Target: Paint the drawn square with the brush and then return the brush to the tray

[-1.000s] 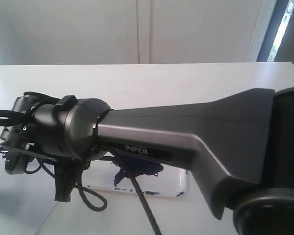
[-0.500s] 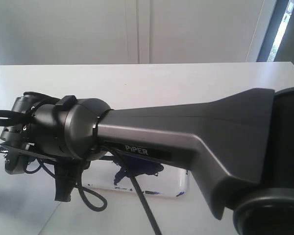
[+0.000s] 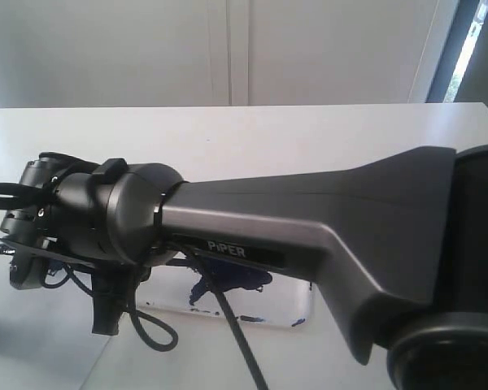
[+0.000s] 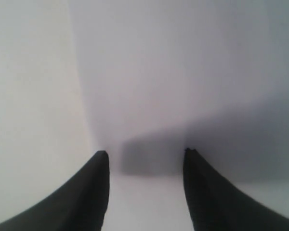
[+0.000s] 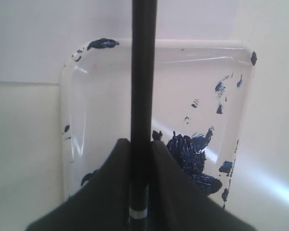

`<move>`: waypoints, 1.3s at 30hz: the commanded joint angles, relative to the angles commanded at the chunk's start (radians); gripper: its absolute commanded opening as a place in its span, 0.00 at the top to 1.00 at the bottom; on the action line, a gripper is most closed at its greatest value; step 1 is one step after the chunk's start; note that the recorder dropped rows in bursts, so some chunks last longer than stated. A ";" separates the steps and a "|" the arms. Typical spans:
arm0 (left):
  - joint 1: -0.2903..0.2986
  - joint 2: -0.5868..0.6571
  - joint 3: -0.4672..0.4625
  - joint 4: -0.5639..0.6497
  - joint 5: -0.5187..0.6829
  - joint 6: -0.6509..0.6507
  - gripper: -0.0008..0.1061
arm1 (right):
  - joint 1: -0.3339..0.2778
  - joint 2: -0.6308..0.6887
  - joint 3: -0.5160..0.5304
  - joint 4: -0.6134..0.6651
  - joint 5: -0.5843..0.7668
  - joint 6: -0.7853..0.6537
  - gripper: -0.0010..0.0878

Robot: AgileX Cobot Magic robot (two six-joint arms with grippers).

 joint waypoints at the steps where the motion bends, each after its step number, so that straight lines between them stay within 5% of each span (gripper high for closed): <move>1: 0.000 0.002 0.000 -0.002 0.003 0.000 0.49 | 0.000 0.000 0.000 0.000 0.000 0.000 0.99; 39: 0.000 0.014 0.000 -0.002 -0.014 0.019 0.52 | 0.000 0.036 0.002 -0.050 0.145 -0.045 0.99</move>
